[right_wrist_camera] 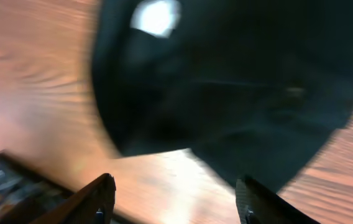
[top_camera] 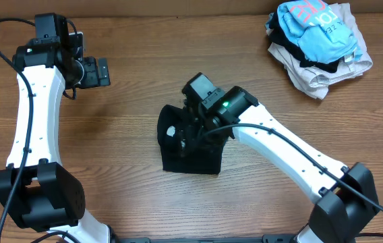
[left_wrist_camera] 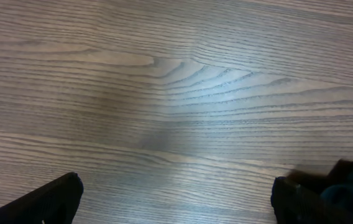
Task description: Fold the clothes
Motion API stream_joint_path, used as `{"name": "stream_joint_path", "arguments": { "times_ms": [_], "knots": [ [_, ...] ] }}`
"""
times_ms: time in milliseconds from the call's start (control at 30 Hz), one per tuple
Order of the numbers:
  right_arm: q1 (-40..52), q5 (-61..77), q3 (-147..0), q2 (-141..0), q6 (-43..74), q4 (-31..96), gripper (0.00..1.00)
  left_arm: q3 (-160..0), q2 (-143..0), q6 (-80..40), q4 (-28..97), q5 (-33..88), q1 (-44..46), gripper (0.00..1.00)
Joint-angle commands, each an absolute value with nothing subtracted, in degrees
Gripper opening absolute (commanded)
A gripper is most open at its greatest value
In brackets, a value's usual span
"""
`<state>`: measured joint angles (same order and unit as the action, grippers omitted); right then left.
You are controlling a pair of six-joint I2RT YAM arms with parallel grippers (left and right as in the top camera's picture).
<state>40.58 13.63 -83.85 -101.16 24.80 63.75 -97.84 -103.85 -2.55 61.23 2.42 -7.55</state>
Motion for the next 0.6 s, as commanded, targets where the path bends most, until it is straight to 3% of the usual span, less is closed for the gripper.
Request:
{"name": "stream_joint_path", "arguments": {
  "times_ms": [0, 567],
  "knots": [
    [40.58, 8.93, -78.35, -101.93, 22.44, 62.02, 0.66, -98.39, -104.57, -1.19, 61.21, 3.01, -7.77, 1.0],
    [35.38, 4.91, -57.76, -104.64, 22.7, 42.48, 0.69, -98.39, -104.57, -1.23, 61.45, 3.03, -7.75, 1.0]
  ]
}}
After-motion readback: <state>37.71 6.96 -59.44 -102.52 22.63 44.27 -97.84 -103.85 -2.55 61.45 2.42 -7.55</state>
